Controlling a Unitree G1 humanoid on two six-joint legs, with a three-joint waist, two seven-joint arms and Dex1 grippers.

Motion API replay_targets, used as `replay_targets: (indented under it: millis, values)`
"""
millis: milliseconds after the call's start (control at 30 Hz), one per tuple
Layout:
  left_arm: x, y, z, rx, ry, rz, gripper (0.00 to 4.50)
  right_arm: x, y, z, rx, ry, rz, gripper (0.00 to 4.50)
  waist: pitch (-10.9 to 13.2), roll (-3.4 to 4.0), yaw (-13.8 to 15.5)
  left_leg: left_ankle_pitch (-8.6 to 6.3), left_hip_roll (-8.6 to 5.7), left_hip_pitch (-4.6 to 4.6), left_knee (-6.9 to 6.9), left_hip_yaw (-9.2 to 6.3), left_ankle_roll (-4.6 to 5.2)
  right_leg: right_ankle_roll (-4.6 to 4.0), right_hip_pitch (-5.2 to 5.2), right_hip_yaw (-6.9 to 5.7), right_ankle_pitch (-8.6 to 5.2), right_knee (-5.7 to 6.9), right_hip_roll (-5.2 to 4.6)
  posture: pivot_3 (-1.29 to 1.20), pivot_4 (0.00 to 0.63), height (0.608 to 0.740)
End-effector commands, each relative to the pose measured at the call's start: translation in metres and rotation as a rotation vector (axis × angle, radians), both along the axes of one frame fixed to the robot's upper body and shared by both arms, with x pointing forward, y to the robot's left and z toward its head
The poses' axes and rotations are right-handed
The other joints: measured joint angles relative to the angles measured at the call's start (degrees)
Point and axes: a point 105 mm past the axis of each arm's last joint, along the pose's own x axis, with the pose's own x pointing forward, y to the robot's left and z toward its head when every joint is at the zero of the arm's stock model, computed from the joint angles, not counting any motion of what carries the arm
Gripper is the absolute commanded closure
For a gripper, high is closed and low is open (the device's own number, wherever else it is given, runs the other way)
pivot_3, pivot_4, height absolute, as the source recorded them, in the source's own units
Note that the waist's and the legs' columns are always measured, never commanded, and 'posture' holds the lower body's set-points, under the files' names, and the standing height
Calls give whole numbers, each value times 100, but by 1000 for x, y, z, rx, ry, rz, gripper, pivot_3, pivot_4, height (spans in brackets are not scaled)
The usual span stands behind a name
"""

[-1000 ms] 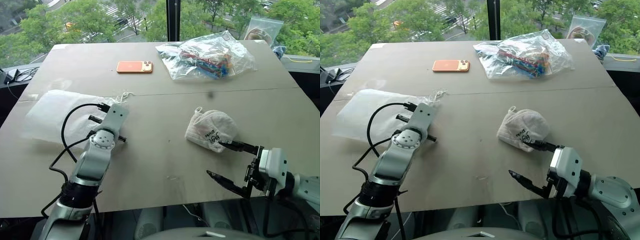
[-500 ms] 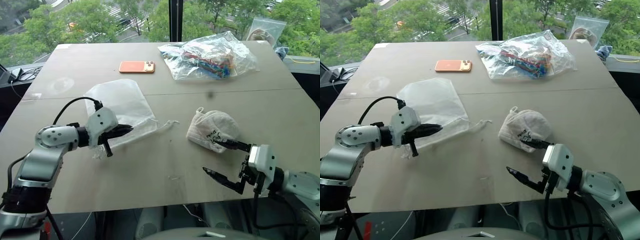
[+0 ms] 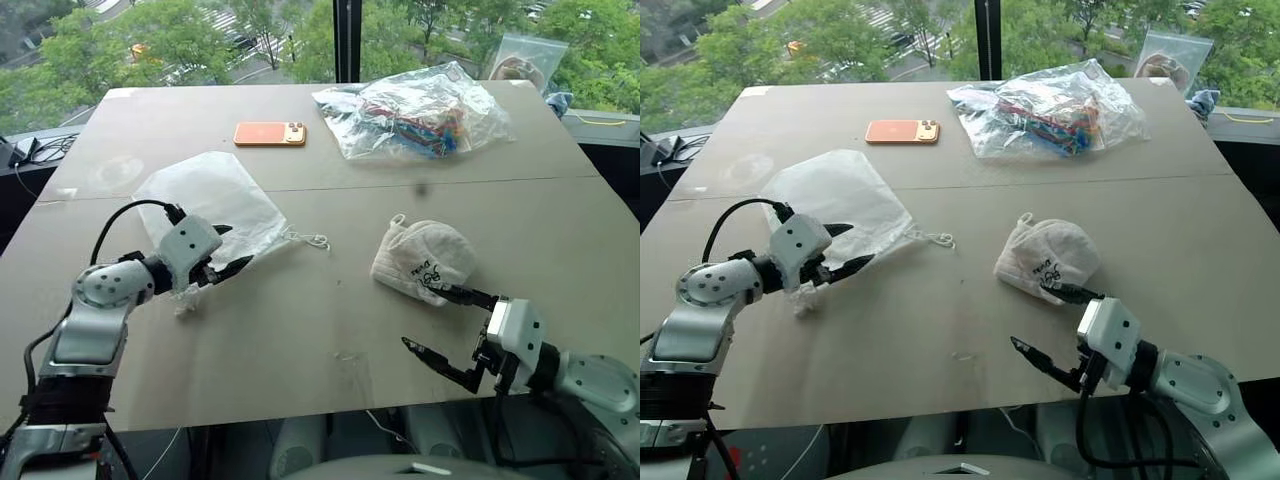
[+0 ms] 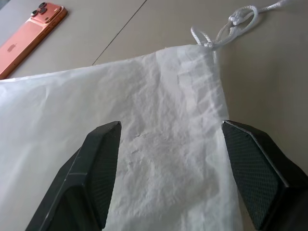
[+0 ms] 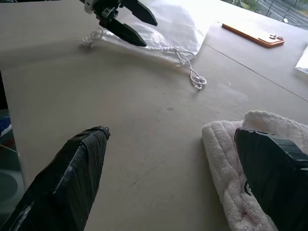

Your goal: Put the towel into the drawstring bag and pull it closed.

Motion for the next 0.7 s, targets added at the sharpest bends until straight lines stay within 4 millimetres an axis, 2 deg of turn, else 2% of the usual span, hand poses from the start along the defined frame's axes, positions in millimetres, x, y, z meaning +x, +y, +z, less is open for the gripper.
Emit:
replay_targets:
  millis: [33,133,267,367,433,467,500,567,700]
  values:
    - [8,5,4,73,-161,107,961,-3,7,10,19,-57,9,0,-3,-6,2,0,-1,0,0,-2,0,1,0,-2,0,1,1,0,150,740]
    - [12,6,2,80,-218,164,961,-4,7,10,15,-58,6,0,-6,-8,3,0,1,0,1,-6,0,0,0,-6,1,4,2,0,150,740]
    - [20,-4,-7,95,-254,212,961,-3,5,10,4,-58,12,0,-7,-10,16,0,-1,3,1,-4,0,-1,2,-4,2,6,1,0,150,740]
    - [28,-8,-14,113,-250,246,1832,-1,3,11,1,-59,18,0,-8,-11,21,0,-4,5,2,-6,0,-5,4,-6,6,9,0,0,150,740]
    - [32,-14,-19,92,-229,243,2664,0,2,11,-2,-58,21,0,-8,-11,16,0,-4,8,2,-5,0,-5,5,-5,5,13,0,0,150,740]
    - [34,-17,-21,73,-216,239,3336,0,2,12,-6,-57,25,0,-11,-10,22,0,-4,10,2,-5,0,-5,5,-5,5,15,0,0,150,740]
    - [36,-21,-23,42,-190,233,3601,0,2,12,-11,-57,28,0,-14,-5,31,0,-5,13,3,-6,0,-5,7,-5,5,20,0,0,150,740]
    - [36,-29,-24,-85,-110,212,4468,2,1,12,-17,-56,22,0,-19,2,52,0,-10,17,3,-5,0,-1,10,-4,2,25,-4,0,150,740]
    - [24,-48,-19,-623,285,135,4468,10,-3,25,24,-99,-26,0,-19,-1,48,0,-18,20,10,-5,0,0,15,-1,1,32,-9,0,150,740]
